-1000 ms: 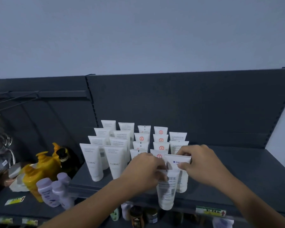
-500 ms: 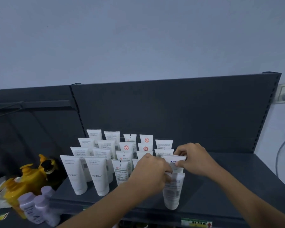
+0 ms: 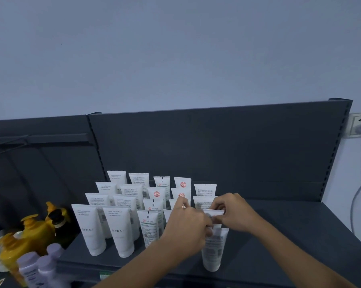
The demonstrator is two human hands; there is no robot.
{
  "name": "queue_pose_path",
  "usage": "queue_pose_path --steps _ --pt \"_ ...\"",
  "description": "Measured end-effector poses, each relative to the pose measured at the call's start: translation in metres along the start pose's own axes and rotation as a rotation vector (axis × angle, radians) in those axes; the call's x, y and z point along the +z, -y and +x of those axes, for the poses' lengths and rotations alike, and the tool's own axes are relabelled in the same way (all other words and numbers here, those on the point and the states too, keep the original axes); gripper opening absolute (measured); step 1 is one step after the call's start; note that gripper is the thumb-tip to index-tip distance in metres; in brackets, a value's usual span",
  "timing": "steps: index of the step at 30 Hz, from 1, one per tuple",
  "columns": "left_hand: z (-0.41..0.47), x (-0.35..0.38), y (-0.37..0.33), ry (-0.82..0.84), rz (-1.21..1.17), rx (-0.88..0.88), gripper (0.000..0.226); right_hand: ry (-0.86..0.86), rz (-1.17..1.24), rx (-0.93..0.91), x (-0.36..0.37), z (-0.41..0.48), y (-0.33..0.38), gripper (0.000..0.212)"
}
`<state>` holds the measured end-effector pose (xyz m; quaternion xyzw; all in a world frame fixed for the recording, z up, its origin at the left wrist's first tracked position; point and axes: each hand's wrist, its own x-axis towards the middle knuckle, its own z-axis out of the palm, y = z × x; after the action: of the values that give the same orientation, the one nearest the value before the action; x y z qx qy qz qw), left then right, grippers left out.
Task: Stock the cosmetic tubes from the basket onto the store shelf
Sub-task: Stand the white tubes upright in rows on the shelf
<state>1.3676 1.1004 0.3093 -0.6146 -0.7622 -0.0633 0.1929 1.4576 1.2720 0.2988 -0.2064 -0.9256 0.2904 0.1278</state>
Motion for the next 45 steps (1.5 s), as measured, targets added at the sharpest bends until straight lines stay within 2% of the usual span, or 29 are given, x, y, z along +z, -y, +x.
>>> queue_pose_path --steps 6,17,29,32,34,36,45 --pt "0.002 0.001 0.004 0.040 0.003 -0.045 0.024 -0.003 0.029 -0.007 0.003 0.004 0.000 0.023" --pt "0.003 -0.003 0.011 0.098 0.001 -0.049 0.020 -0.017 0.058 0.001 0.006 0.008 -0.004 0.014" --pt "0.002 -0.012 0.016 0.132 -0.039 -0.012 0.022 0.020 0.027 0.021 -0.002 0.010 0.001 0.020" --pt "0.003 -0.013 0.023 0.116 -0.103 -0.039 0.017 -0.019 0.015 0.019 -0.006 0.010 0.006 0.020" --pt "0.003 -0.012 0.029 0.088 -0.107 -0.072 0.034 -0.061 -0.007 0.028 -0.008 0.008 0.013 0.019" --pt "0.004 -0.014 0.037 0.052 -0.144 -0.101 0.041 -0.105 -0.048 0.028 -0.011 0.007 0.021 0.018" --pt "-0.019 -0.048 0.087 -0.039 -0.292 -0.184 0.038 -0.211 -0.211 -0.006 -0.006 -0.002 0.079 0.029"
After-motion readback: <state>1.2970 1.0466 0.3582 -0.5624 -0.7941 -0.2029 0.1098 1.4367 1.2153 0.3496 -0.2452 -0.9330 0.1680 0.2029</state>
